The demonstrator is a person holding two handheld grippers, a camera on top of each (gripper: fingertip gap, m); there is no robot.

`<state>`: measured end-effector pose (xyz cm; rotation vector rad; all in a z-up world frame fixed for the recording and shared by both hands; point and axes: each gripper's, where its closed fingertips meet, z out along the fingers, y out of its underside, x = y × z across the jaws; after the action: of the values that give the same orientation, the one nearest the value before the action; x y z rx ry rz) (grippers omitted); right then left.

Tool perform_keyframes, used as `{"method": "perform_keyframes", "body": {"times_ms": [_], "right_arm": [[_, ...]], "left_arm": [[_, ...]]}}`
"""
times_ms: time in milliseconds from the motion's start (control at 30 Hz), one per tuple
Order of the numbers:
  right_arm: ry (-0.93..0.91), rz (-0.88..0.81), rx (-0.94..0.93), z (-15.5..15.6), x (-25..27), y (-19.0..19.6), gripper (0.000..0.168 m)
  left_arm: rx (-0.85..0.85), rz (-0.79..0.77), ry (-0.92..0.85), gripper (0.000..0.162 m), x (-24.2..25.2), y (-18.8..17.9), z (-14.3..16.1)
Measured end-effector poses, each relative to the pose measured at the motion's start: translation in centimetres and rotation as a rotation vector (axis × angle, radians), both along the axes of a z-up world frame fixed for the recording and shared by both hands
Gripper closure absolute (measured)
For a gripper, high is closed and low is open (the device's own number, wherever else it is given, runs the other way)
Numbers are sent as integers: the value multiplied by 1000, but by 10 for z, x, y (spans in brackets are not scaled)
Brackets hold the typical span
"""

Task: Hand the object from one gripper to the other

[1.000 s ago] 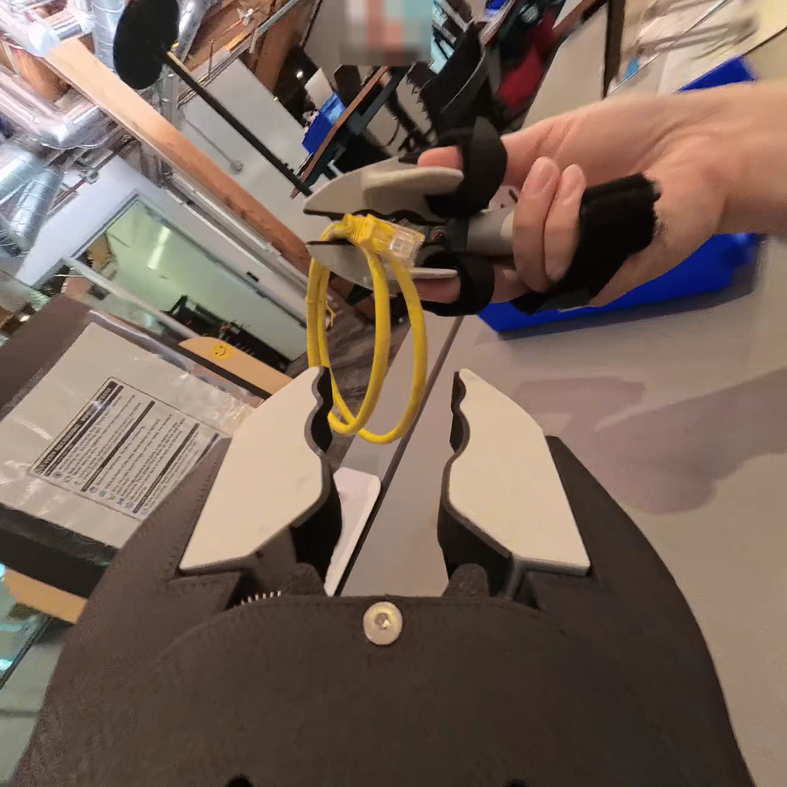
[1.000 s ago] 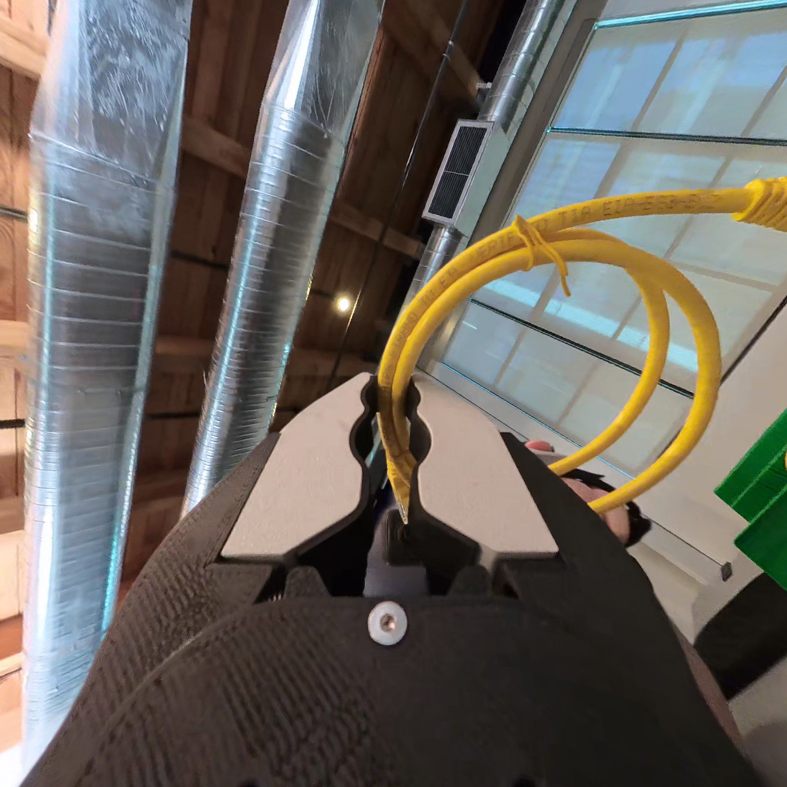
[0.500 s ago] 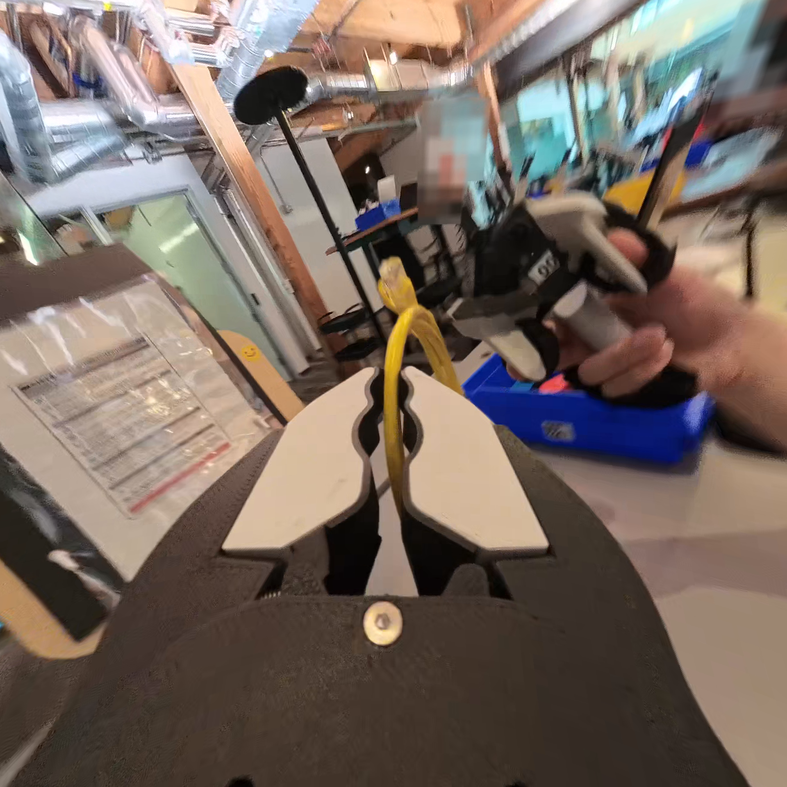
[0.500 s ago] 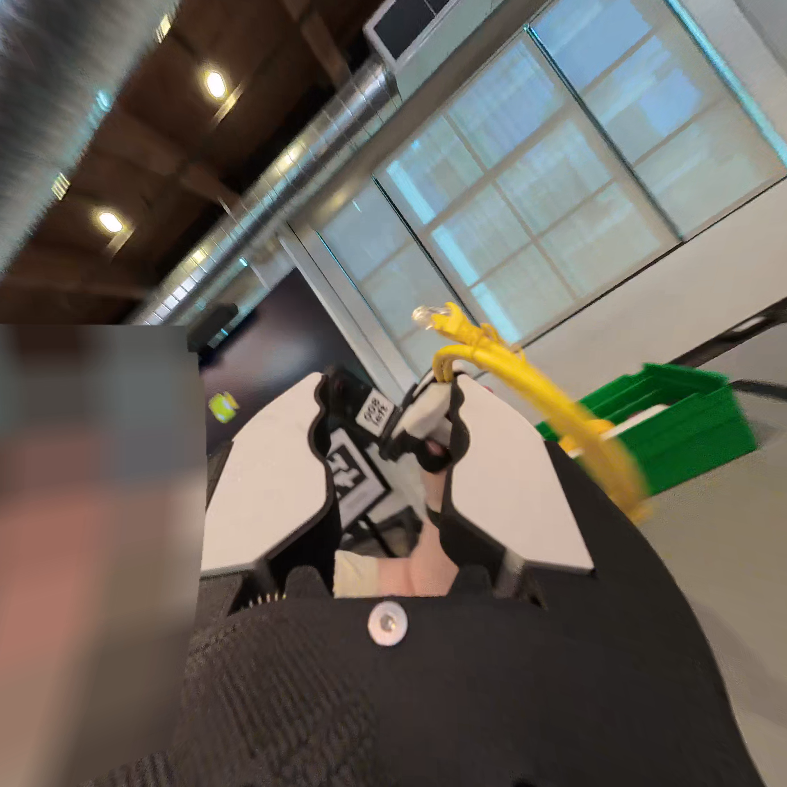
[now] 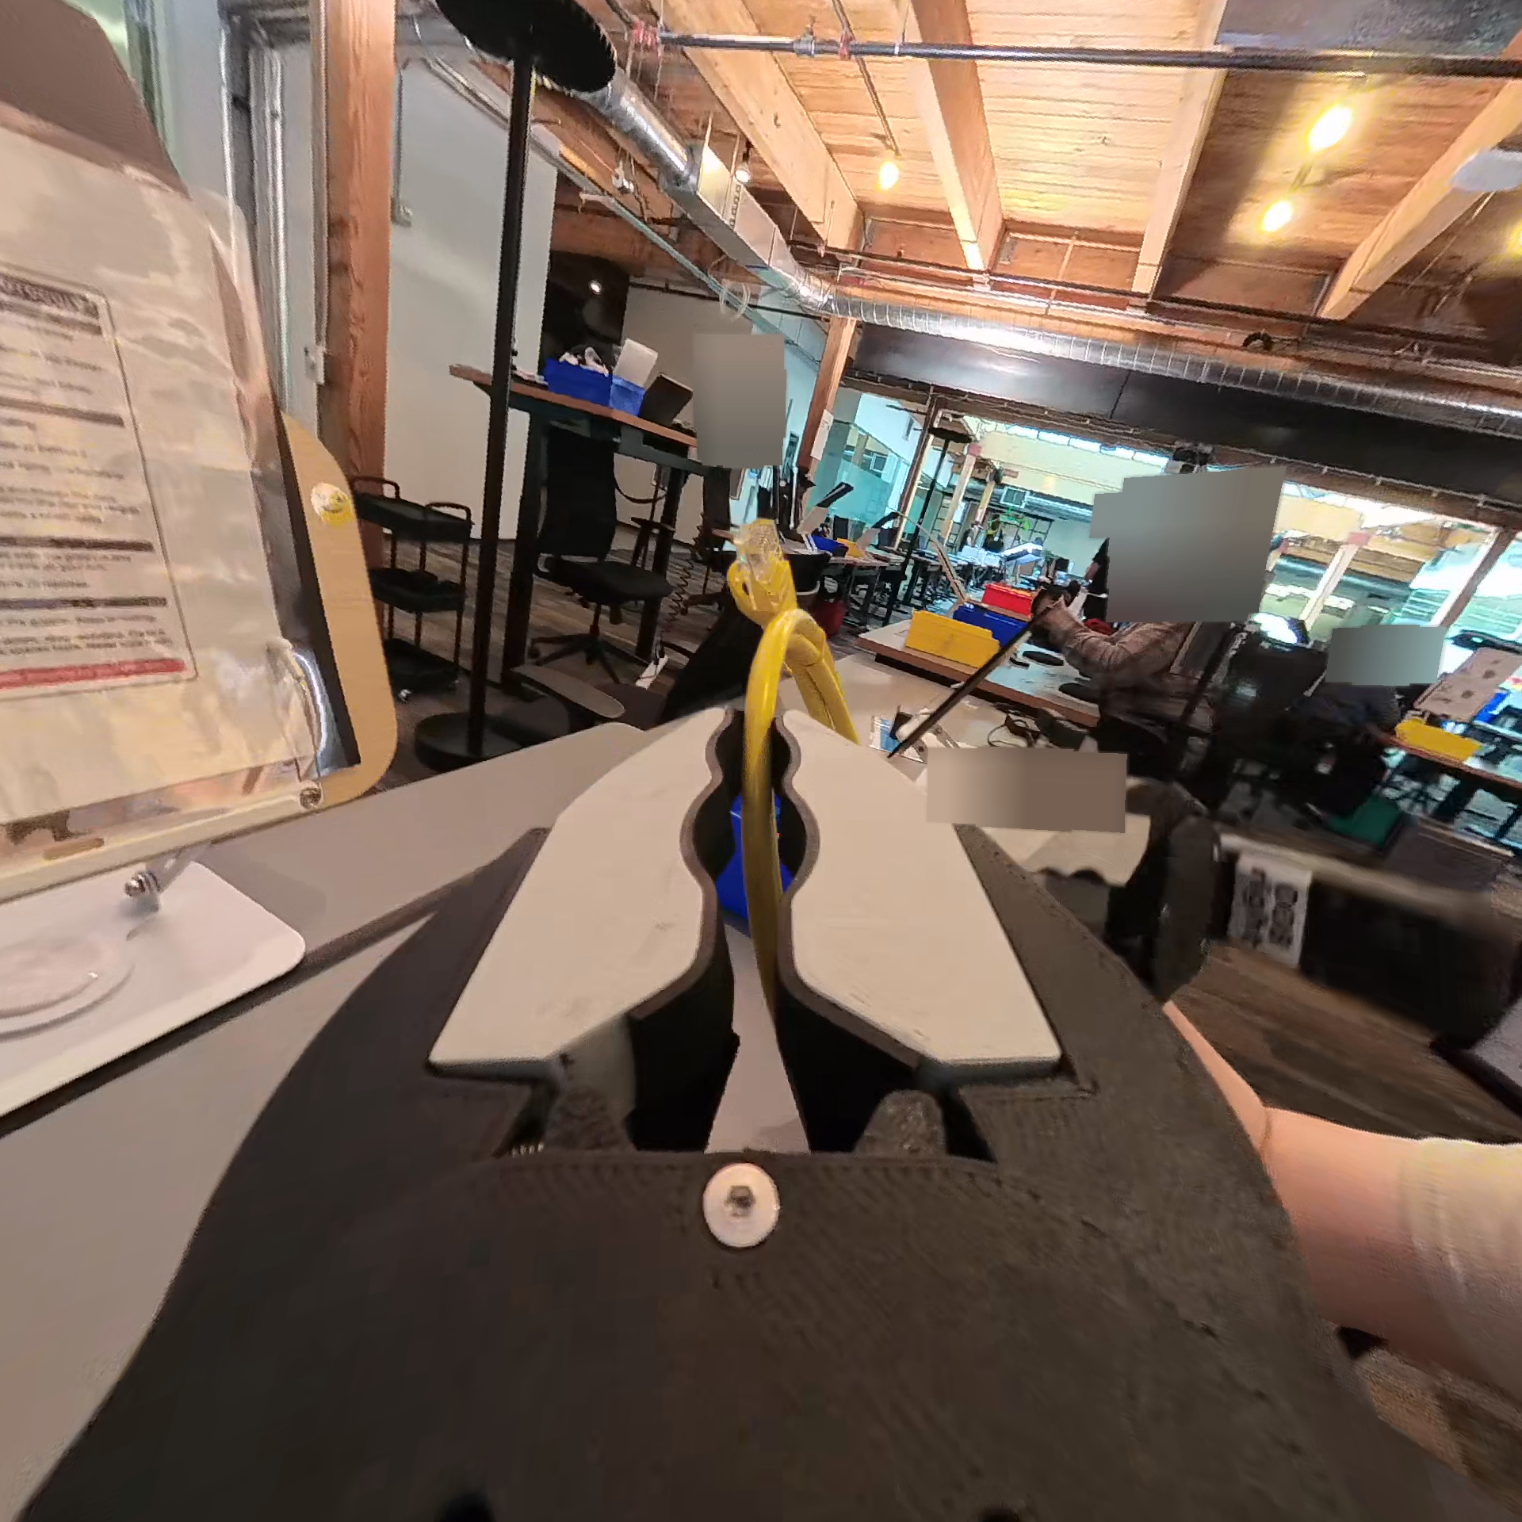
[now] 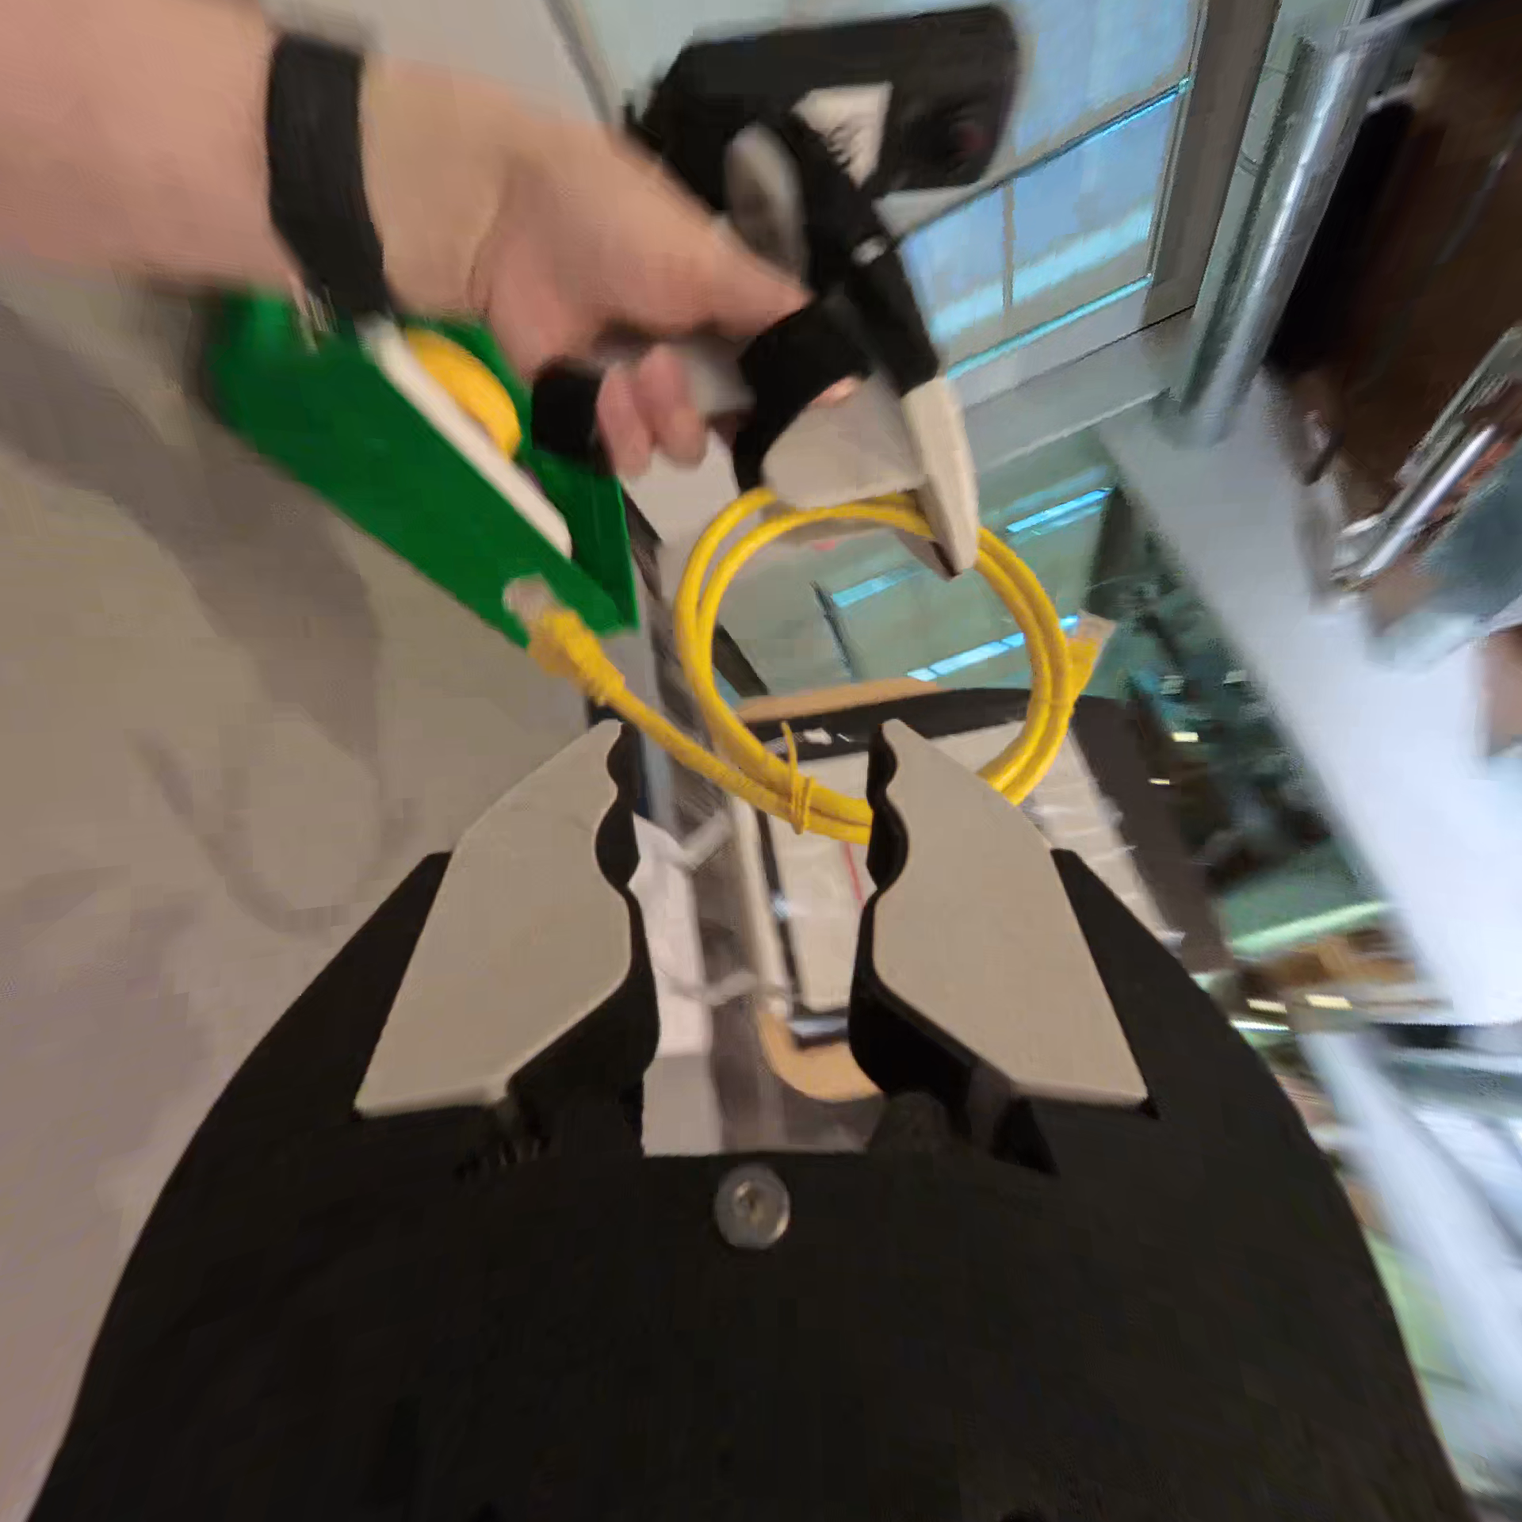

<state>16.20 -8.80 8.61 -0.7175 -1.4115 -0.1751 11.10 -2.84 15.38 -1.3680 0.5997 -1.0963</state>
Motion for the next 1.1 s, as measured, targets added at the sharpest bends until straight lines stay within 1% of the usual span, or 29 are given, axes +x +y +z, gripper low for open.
{"method": "perform_keyframes", "body": {"times_ms": [67, 167, 233, 267, 300, 367, 467, 667, 733, 833, 900, 933, 967, 1000, 1067, 1100], "right_arm": [[-107, -81, 97, -15, -8, 7, 110], [-94, -139, 241, -12, -18, 13, 111], [-127, -197, 331, -15, -21, 20, 113], [-158, -217, 345, -20, -22, 24, 117], [-178, -230, 351, -25, -23, 27, 121], [-181, -254, 353, -28, -23, 34, 122], [-172, -260, 349, -29, -23, 37, 124], [-191, -278, 355, -35, -23, 42, 124], [-192, -277, 332, -38, -25, 42, 124], [-188, -283, 357, -38, -30, 40, 127], [-202, -299, 361, -41, -32, 43, 128], [-213, -303, 360, -43, -32, 43, 132], [-223, -296, 351, -46, -32, 43, 144], [-218, -283, 335, -47, -32, 42, 148], [-189, -265, 278, -43, -30, 40, 154], [-179, -258, 246, -41, -29, 38, 154]], "left_arm": [[-32, -8, -1, 157, -1, 2, -3], [-92, -44, -11, 157, 2, 2, -8], [-131, -72, -45, 157, 6, 3, -9], [-149, -81, -53, 156, 7, 5, -11], [-166, -93, -66, 157, 8, 6, -12], [-207, -138, -100, 157, 9, 6, -12], [-241, -153, -139, 157, 5, 10, -12], [-243, -140, -165, 157, -4, 12, -8], [-252, -151, -171, 157, -4, 13, -9], [-268, -172, -147, 157, 2, 13, -14], [-289, -217, -150, 157, 11, 9, -17], [-296, -239, -145, 157, 15, 7, -18], [-297, -248, -141, 157, 17, 6, -19], [-293, -250, -131, 157, 19, 5, -20], [-256, -246, -119, 156, 19, 5, -18], [-232, -238, -113, 152, 18, 4, -16]]}}
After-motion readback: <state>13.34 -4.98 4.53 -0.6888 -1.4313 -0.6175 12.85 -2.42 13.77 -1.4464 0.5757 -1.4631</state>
